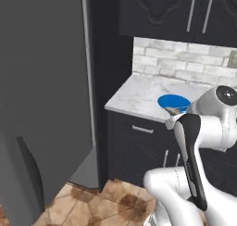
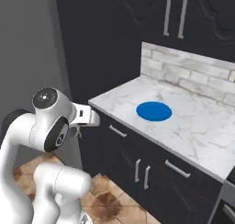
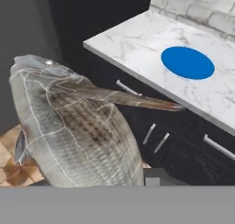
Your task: Place the fish on the counter behind the older fish on the same shelf of the fridge to maintain FIFO order. Close the fridge door when finished.
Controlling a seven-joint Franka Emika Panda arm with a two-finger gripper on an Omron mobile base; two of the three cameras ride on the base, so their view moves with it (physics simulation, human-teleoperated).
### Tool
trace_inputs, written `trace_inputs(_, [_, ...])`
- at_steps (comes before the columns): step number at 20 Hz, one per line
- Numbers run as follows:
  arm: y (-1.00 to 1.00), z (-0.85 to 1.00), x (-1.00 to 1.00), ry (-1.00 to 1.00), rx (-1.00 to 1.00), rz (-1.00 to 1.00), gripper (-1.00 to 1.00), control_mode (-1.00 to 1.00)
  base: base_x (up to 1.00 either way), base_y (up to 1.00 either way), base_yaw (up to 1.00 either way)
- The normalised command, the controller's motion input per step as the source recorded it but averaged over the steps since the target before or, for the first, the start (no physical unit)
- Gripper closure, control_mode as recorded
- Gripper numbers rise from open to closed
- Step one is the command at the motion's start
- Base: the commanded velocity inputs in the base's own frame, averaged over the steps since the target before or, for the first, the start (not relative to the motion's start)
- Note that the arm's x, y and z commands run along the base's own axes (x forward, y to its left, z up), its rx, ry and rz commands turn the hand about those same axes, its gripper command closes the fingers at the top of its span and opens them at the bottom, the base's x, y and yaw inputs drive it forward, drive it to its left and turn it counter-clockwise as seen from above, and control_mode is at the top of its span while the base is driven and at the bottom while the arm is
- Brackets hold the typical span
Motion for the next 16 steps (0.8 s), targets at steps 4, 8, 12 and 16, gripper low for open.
trace_inputs(4, [0.0,0.0,0.0,0.0,0.0,0.0,1.0,1.0,-0.78,-0.21,0.61])
trace_inputs(8, [0.0,0.0,0.0,0.0,0.0,0.0,1.0,1.0,-0.51,0.0,0.66])
trace_inputs(12, [0.0,0.0,0.0,0.0,0.0,0.0,1.0,1.0,-0.45,0.08,0.66])
trace_inputs(16, [0.0,0.0,0.0,0.0,0.0,0.0,1.0,1.0,-0.45,0.12,0.65])
